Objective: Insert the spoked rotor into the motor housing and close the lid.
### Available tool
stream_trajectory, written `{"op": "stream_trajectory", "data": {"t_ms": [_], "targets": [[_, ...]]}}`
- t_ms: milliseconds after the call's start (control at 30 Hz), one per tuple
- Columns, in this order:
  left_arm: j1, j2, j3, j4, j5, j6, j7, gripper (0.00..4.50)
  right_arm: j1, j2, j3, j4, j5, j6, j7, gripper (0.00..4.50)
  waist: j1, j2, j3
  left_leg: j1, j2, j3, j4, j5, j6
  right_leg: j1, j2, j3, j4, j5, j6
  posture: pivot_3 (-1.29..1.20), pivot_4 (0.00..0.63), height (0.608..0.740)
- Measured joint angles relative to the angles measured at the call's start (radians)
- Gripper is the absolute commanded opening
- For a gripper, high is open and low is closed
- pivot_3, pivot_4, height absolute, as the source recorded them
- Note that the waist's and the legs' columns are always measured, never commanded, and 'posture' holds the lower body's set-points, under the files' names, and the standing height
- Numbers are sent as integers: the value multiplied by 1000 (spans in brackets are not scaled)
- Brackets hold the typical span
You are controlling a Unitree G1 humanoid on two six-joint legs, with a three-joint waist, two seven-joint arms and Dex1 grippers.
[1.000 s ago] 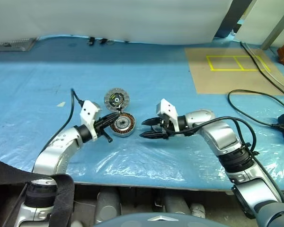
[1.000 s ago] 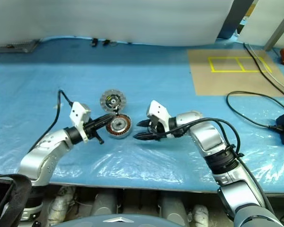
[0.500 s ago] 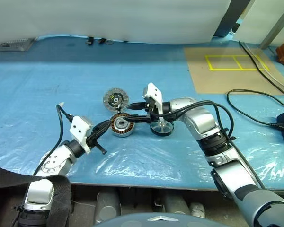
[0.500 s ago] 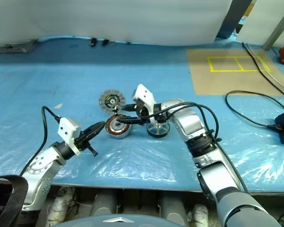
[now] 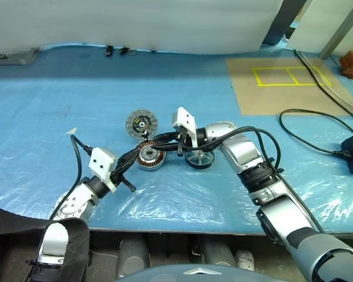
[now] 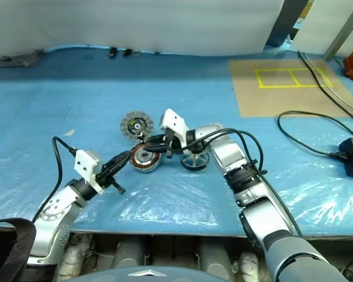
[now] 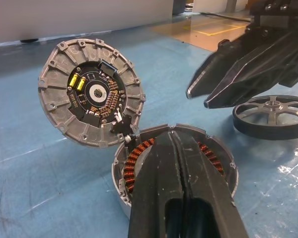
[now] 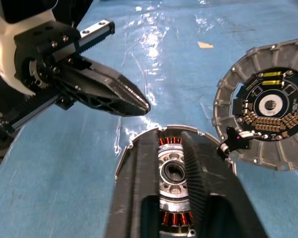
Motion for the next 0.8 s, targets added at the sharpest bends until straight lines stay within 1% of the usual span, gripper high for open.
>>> {"op": "stream_trajectory", "data": {"t_ms": [267, 333, 367, 500, 567, 700, 800], "targets": [[35, 2, 18, 10, -9, -14, 2, 0, -64, 25, 4, 77, -48, -38, -3, 222, 0, 0, 0, 0, 0, 0, 1, 0, 0, 0, 0, 0, 0, 0, 0, 0, 150, 740], [46, 10, 44, 4, -21, -14, 7, 0, -80, 40, 22, 102, -70, -51, -1, 222, -1, 0, 0, 0, 0, 0, 1, 0, 0, 0, 0, 0, 1, 0, 0, 0, 150, 740], [49, 11, 51, 0, -24, -14, 7, 0, -85, 46, 29, 112, -78, -57, -2, 101, -2, 0, 0, 0, 0, 0, 1, 0, 0, 0, 0, 0, 1, 0, 0, 0, 150, 740], [82, 16, 61, -11, -57, -24, -19, 0, -121, 80, 58, 186, -130, -106, -9, 101, -2, 0, 0, 0, 0, 0, 1, 0, 0, 0, 0, 0, 1, 0, 0, 0, 150, 740], [95, 16, 59, -12, -58, -26, -25, 0, -126, 86, 84, 229, -176, -153, -21, 101, 0, 0, 0, 0, 0, 0, 1, 0, 0, 0, 0, 0, 1, 0, 0, 0, 150, 740], [114, 4, 56, -29, -74, -25, -24, 0, -126, 95, 87, 268, -193, -153, -23, 101, 1, 0, 0, -1, 0, 0, 1, 0, 0, 0, 0, 0, 1, 0, -1, 0, 150, 740], [137, 15, 54, -43, -75, -25, -31, 0, -126, 98, 96, 274, -217, -156, -24, 101, 0, 0, 0, 0, 1, 0, 1, 0, 0, 0, 0, 0, 1, 0, -1, 0, 150, 740]]}}
